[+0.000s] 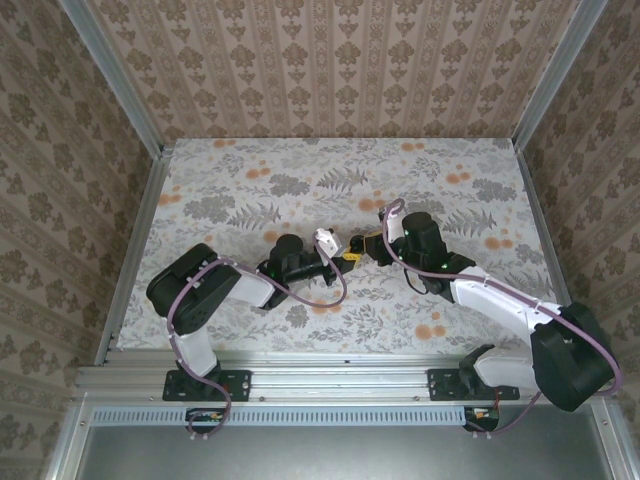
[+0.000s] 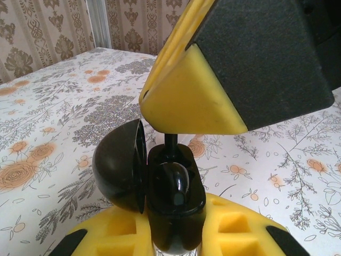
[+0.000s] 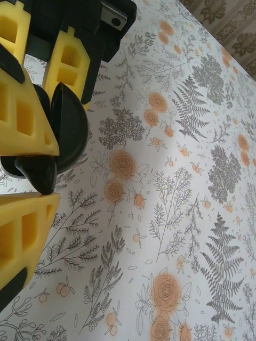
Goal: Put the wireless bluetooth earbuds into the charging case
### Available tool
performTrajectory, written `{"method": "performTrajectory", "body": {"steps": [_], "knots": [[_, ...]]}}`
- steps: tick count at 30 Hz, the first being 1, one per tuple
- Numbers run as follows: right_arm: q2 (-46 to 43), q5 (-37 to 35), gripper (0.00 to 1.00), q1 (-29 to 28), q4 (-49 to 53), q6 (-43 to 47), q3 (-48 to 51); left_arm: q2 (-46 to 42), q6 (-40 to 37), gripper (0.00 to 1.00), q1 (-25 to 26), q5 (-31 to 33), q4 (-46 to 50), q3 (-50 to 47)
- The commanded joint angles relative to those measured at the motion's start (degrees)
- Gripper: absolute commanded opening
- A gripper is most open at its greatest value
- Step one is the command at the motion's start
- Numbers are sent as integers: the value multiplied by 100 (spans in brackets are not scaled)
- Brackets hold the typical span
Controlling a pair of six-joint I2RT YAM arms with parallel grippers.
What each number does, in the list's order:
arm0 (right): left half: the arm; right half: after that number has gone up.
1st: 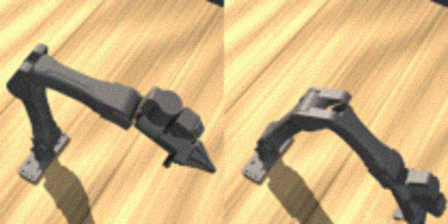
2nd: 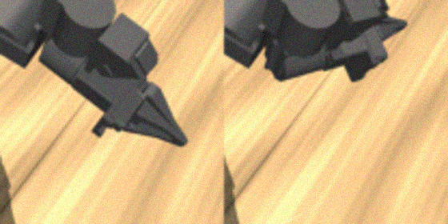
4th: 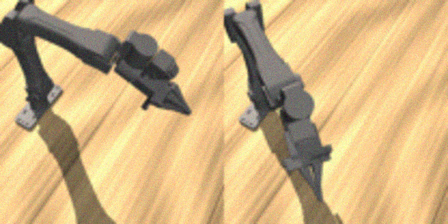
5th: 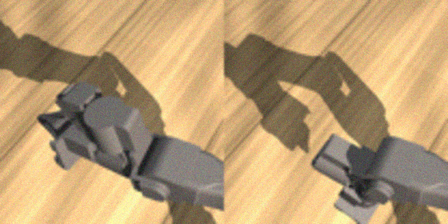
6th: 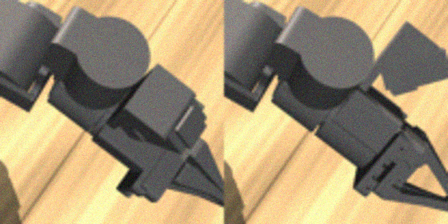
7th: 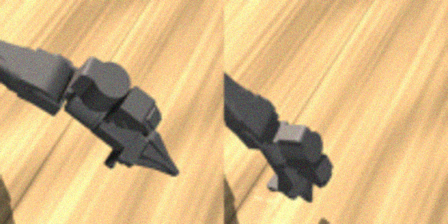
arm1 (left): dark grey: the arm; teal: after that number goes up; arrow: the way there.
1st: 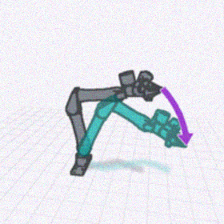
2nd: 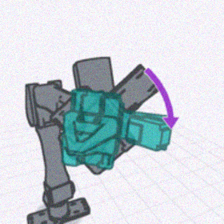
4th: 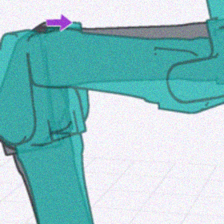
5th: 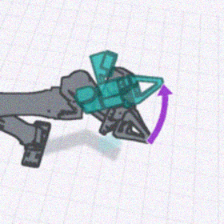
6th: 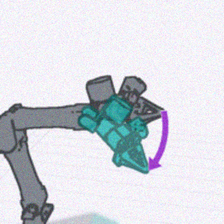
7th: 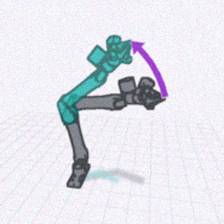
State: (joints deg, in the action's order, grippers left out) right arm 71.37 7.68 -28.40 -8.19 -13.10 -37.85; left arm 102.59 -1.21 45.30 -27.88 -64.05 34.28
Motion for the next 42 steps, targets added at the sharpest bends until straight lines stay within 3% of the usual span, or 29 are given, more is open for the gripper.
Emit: {"method": "performTrajectory", "body": {"steps": [1,9,15,23,42], "knots": [[7,-136,22,-32,320,142,-50,-226,25,1,24,-101,-287,202],[54,-167,22,-181,384,341,-58,-256,36,1,31,-96,-318,201],[84,228,22,-179,359,378,-47,-300,31,1,32,-88,-311,184],[200,-358,21,-179,678,320,-101,-322,16,1,30,-86,-302,162],[246,-661,21,-140,765,311,-206,-414,8,1,35,-94,-308,148]]}}
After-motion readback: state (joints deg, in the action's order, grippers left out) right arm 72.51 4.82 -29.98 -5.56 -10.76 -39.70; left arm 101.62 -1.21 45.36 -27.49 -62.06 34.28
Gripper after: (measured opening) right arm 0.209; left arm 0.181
